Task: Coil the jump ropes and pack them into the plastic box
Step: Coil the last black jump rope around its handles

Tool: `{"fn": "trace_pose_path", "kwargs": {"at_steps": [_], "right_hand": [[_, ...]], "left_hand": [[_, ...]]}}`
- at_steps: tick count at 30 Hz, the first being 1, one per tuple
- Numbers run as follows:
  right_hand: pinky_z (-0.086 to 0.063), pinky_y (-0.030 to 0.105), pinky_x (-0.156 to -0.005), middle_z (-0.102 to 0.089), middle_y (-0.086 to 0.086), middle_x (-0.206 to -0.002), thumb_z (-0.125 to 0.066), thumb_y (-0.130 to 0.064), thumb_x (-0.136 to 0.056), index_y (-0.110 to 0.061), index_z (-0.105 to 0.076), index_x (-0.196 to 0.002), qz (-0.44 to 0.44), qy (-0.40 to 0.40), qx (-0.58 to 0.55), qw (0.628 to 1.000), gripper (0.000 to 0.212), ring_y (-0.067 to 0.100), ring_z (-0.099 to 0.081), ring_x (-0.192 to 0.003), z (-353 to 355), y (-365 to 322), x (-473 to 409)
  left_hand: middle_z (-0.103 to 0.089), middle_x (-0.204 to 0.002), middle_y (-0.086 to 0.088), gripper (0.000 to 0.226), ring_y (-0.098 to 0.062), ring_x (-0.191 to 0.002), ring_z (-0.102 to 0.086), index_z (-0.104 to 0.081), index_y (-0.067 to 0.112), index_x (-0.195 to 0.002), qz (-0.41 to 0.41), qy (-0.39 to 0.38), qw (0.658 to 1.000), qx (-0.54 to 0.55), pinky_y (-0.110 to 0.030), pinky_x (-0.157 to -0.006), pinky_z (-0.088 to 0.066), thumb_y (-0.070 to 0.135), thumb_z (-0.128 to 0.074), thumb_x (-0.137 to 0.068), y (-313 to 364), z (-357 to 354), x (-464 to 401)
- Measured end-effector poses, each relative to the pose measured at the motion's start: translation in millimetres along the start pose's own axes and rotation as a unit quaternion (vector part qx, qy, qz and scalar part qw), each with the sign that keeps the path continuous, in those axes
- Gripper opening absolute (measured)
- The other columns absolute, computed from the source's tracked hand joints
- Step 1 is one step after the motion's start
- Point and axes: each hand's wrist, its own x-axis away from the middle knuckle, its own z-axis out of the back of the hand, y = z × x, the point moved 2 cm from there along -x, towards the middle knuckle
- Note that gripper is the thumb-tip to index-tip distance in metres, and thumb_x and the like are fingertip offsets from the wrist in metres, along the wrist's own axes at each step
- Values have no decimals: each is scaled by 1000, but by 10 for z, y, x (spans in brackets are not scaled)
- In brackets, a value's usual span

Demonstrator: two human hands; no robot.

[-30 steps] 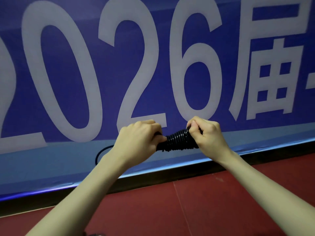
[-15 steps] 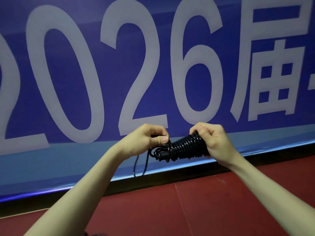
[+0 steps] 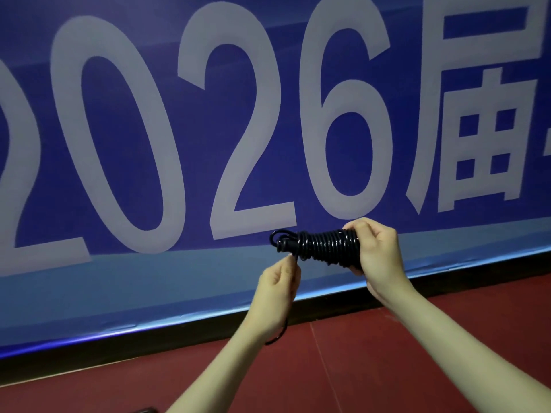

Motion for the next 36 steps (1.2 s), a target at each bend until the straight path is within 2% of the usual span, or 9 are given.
{"fn": "trace_pose_path", "kwargs": {"at_steps": [4, 7, 10, 13, 17, 21, 25, 29, 36], "right_hand": [[-31, 21, -33, -47, 14, -56, -45, -5, -94, 9, -56, -75, -46, 37, 15, 998, 26, 24, -48, -46, 28, 155, -63], [-32, 22, -37, -44, 16, -61, -45, -11, -91, 14, -51, -77, -47, 45, 51, 997, 29, 26, -45, -52, 41, 233, -146], [-31, 33, -49, -39, 13, -59, -45, -26, -83, 13, -46, -75, 3, 44, 127, 991, 40, 23, -38, -55, 38, 246, -200], [-26, 29, -50, -35, 12, -57, -48, -11, -91, 13, -44, -70, 60, 37, 186, 980, 32, 15, -31, -55, 31, 251, -193], [-23, 20, -45, -35, -4, -50, -49, -3, -94, 2, -49, -64, 153, 3, 223, 963, 30, 10, -32, -49, 18, 247, -95], [-24, 17, -44, -38, -6, -48, -48, -10, -91, -2, -55, -66, 188, -51, 230, 953, 27, 10, -35, -47, 33, 219, -106], [-22, 16, -45, -35, -9, -44, -51, 1, -95, -2, -59, -67, 158, -133, 226, 952, 30, 9, -30, -43, 102, 145, -90], [-24, 22, -42, -35, 0, -48, -49, -15, -96, -4, -59, -69, 119, -221, 185, 950, 32, 11, -30, -43, 134, 35, -43], [-32, 20, -34, -46, 11, -54, -47, -22, -91, 3, -59, -73, 37, -284, 71, 955, 33, 17, -45, -38, 139, -93, -1]], "left_hand": [[-40, -59, 0, 31, -19, -54, -32, -44, 14, -80, -26, 12, 976, -216, -33, -54, -28, 27, -31, -105, -50, -67, 51], [-33, -59, 0, 13, -27, -53, -29, -33, 14, -91, -54, 6, 896, -441, -37, -50, -21, 19, -32, -103, -66, -83, 130], [-17, -54, 6, 43, -14, -41, -3, -36, 18, -78, -95, -47, 795, -597, -27, -42, 1, 8, -75, -64, -55, -78, 192], [-21, -51, 7, 54, -15, -37, 5, -47, 20, -61, -126, -48, 758, -638, -24, -47, 13, 14, -92, -33, -41, 7, 122], [-48, -50, 8, 37, -12, -36, -45, -56, 22, -61, -246, -88, 691, -674, -18, -42, -8, 22, -90, -46, 174, 174, 55], [-56, -59, 8, 20, -15, -51, -55, -59, 21, -71, -376, -67, 679, -627, -22, -47, -29, 33, -54, -86, 297, 307, -51], [-54, -60, 8, 38, -15, -54, -50, -54, 21, -72, -389, -77, 692, -603, -28, -48, -39, 53, -41, -88, 411, 418, -136], [-56, -65, 9, 49, -17, -57, -47, -50, 18, -78, -311, -150, 773, -532, -28, -53, -33, 67, -53, -76, 533, 529, -236], [-52, -61, 5, 25, -11, -57, -45, -51, 10, -71, -40, -302, 943, -133, -20, -58, -40, 12, -75, -77, 443, 476, -211]]}}
